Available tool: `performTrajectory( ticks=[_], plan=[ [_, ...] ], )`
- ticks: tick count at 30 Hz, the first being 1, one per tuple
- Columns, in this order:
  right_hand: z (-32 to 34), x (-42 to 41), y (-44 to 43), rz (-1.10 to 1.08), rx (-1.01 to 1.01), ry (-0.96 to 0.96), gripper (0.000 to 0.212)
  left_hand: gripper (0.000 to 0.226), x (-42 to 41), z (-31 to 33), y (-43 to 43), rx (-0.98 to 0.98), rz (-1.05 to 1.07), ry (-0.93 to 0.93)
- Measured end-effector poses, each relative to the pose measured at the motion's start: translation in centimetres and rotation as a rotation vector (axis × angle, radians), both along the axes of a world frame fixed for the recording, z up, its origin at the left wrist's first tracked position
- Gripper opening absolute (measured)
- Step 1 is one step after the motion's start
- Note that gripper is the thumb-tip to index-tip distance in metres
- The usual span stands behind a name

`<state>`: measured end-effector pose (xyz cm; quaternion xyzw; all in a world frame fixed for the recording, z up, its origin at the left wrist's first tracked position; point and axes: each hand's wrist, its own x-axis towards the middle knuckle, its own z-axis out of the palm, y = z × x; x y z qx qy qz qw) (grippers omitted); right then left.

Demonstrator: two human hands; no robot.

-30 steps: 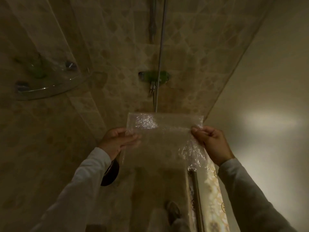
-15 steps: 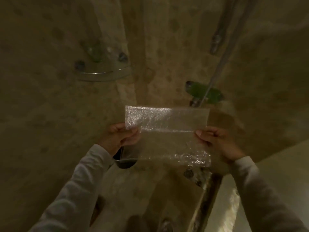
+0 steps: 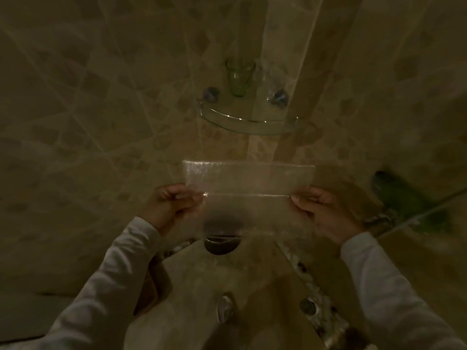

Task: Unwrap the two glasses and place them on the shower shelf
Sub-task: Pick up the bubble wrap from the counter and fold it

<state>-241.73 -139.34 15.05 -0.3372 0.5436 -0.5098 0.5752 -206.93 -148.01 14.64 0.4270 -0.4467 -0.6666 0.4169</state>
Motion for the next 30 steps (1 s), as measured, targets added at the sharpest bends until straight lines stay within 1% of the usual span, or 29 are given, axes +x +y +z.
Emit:
performTrajectory(
  ticks=[2, 4, 6, 8, 11, 13, 16, 17, 19, 20, 21, 23, 24, 25, 26, 27, 28, 29, 30],
  plan=[
    [0.8, 0.3, -2.5, 0.065, 0.005, -0.005, 0.026, 0.021, 0.3, -0.1, -2.2, 0.008, 0.049, 0.038],
    [1.5, 0.5, -4.6, 0.074, -0.033, 0.013, 0.022, 0.02, 0.6, 0.2, -4.1, 0.012, 0.052, 0.061],
    [2.1, 0.5, -6.4, 0.049, -0.07, 0.014, 0.021, 0.016, 1.1, 0.4, -5.8, -0.027, 0.037, 0.041],
    [2.5, 0.6, -7.9, 0.055, -0.109, 0.058, 0.023, 0.013, 2.0, 0.8, -6.9, -0.091, -0.006, 0.021],
    [2.9, 1.4, -10.2, 0.088, -0.169, 0.114, 0.02, 0.017, 4.1, 0.9, -8.2, -0.13, -0.049, 0.073],
    [3.0, 2.0, -11.5, 0.137, -0.207, 0.139, 0.027, 0.013, 5.3, 0.7, -8.4, -0.124, -0.043, 0.084],
    [3.4, 2.8, -13.3, 0.239, -0.291, 0.267, 0.054, 0.02, 6.3, 0.5, -8.3, -0.048, -0.014, 0.118],
    [3.5, 2.9, -13.8, 0.259, -0.317, 0.298, 0.057, 0.022, 6.4, 0.5, -8.2, 0.001, 0.002, 0.139],
    [3.5, 2.7, -14.5, 0.269, -0.368, 0.329, 0.053, 0.026, 6.3, 0.5, -8.1, 0.153, 0.083, 0.184],
    [3.2, 2.5, -15.0, 0.279, -0.399, 0.332, 0.047, 0.027, 6.1, 0.5, -7.9, 0.233, 0.133, 0.2],
    [3.0, 2.3, -15.4, 0.286, -0.423, 0.337, 0.044, 0.026, 6.0, 0.5, -7.7, 0.282, 0.162, 0.186],
    [2.6, 1.8, -16.2, 0.31, -0.461, 0.346, 0.043, 0.019, 5.5, 0.7, -7.3, 0.256, 0.168, 0.074],
    [2.3, 1.4, -16.8, 0.348, -0.479, 0.356, 0.041, 0.012, 5.1, 0.7, -6.9, 0.223, 0.169, 0.02],
    [2.1, 0.9, -17.4, 0.421, -0.48, 0.366, 0.038, 0.011, 4.6, 0.8, -6.6, 0.203, 0.191, -0.024],
    [2.0, 0.1, -18.0, 0.529, -0.452, 0.366, 0.034, 0.017, 4.2, 1.1, -6.3, 0.178, 0.23, -0.067],
    [2.1, -1.1, -18.6, 0.676, -0.38, 0.348, 0.027, 0.021, 4.1, 1.3, -6.1, 0.142, 0.26, -0.112],
    [2.3, -2.5, -19.2, 0.833, -0.269, 0.324, 0.026, 0.025, 4.1, 1.7, -6.0, 0.102, 0.261, -0.163],
    [2.7, -3.5, -20.0, 0.957, -0.142, 0.316, 0.034, 0.027, 4.1, 2.0, -5.9, 0.062, 0.243, -0.22],
    [3.1, -4.0, -20.7, 1.029, -0.047, 0.335, 0.044, 0.025, 3.9, 2.5, -5.8, 0.024, 0.213, -0.277]
  ],
)
